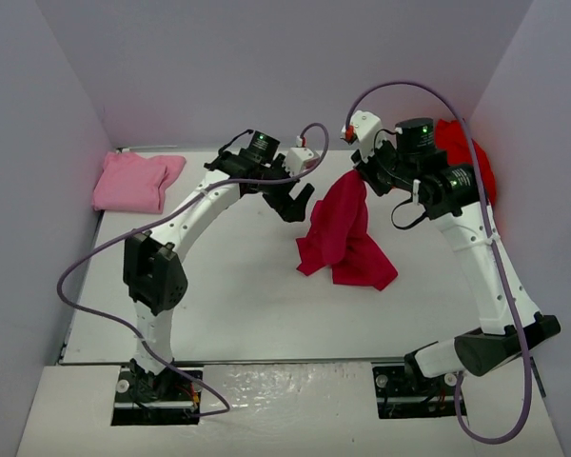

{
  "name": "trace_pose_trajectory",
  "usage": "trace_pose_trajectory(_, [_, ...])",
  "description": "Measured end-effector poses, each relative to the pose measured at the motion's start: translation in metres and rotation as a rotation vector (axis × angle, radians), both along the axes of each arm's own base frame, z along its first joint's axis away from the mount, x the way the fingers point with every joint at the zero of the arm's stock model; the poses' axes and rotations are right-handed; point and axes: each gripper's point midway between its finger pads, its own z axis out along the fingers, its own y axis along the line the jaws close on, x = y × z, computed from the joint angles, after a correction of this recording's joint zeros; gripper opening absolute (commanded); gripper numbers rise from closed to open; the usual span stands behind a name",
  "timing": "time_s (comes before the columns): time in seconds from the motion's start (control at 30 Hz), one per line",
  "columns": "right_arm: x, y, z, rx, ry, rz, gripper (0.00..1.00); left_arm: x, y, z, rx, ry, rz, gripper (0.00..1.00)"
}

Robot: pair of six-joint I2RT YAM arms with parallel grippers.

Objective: Fold and stack the t-shirts

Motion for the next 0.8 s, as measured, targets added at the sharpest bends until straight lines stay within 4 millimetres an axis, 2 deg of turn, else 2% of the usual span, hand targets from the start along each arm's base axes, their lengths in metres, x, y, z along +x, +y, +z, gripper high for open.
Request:
trace_pose_trajectory(0.2, [0.002, -0.005, -0.001, 0.003, -0.011, -0.017, 0.0, -0.01, 0.004, 0.051, -0.073, -0.069, -0.004, 0.9])
trace_pose_trajectory(0.33, [0.005, -0.007, -0.003, 0.007, -0.009, -0.027, 0.0, -0.014, 0.002, 0.07, -0.113, -0.087, -0.011, 0.89])
trace_pose_trajectory(0.57, [0.016, -0.004, -0.013, 0.01, 0.02, -0.039, 0.0, -0.02, -0.007, 0.073, -0.149, -0.05, -0.036, 0.88])
trace_pose_trajectory(0.8, [0.029, 0.002, -0.021, 0.013, 0.047, -0.044, 0.0, -0.025, -0.021, 0.058, -0.152, 0.001, -0.073, 0.86])
